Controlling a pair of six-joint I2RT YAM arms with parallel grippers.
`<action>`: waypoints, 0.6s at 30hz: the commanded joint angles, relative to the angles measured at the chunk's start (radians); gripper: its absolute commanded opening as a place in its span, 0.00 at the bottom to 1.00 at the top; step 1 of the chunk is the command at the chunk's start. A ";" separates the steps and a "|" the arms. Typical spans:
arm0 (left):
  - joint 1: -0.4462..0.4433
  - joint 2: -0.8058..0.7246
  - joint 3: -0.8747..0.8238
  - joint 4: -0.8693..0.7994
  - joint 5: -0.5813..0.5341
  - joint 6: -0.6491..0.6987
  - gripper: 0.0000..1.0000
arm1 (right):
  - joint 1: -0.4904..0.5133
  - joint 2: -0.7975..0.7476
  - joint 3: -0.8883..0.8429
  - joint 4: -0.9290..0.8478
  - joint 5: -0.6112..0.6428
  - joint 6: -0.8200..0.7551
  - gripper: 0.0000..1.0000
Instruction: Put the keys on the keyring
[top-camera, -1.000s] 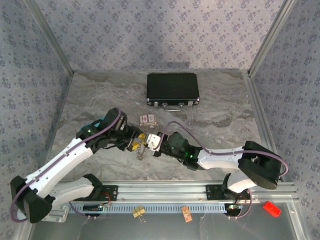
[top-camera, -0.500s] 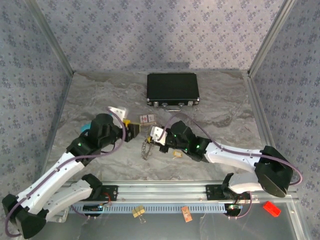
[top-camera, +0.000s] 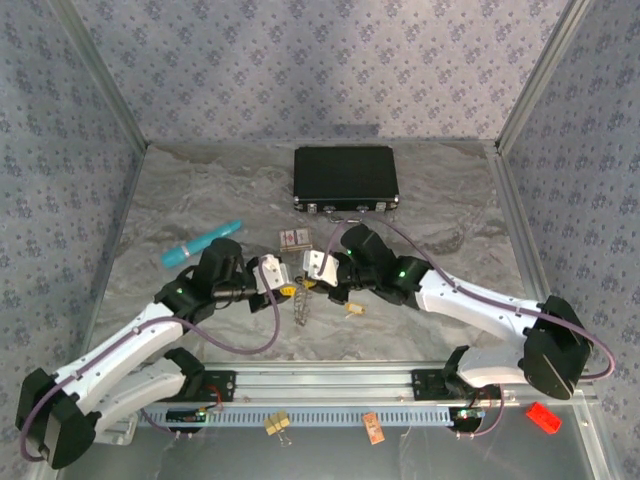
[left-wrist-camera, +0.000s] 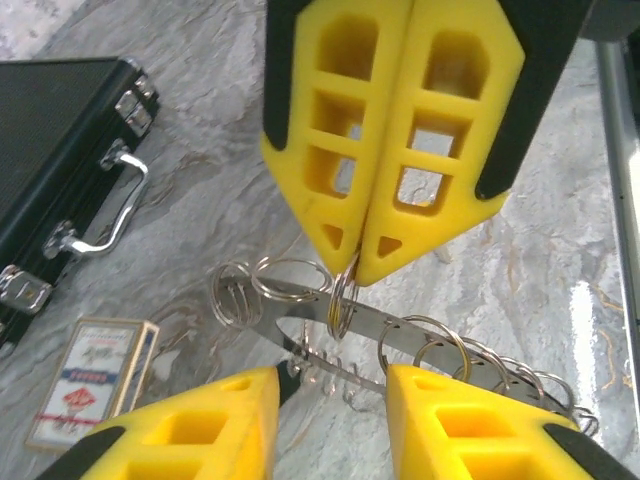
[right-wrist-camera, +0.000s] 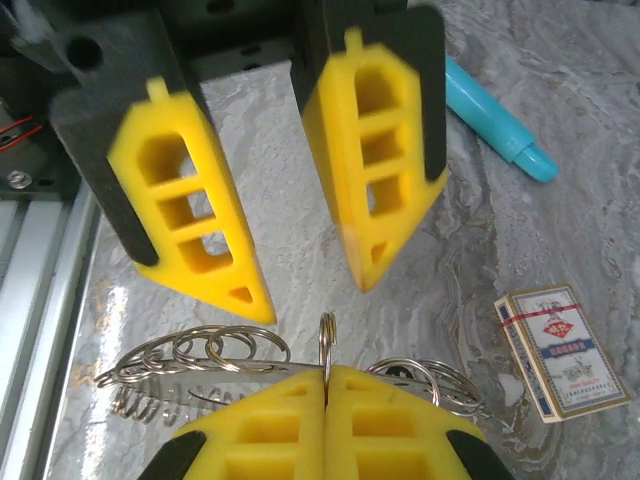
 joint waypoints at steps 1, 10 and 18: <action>-0.005 -0.001 -0.022 0.103 0.093 0.056 0.30 | -0.005 -0.014 0.056 -0.070 -0.053 -0.045 0.00; -0.005 0.014 -0.030 0.129 0.123 0.046 0.25 | 0.005 0.004 0.086 -0.117 -0.056 -0.068 0.00; -0.006 0.034 -0.009 0.109 0.153 0.041 0.12 | 0.024 0.019 0.109 -0.146 -0.034 -0.093 0.00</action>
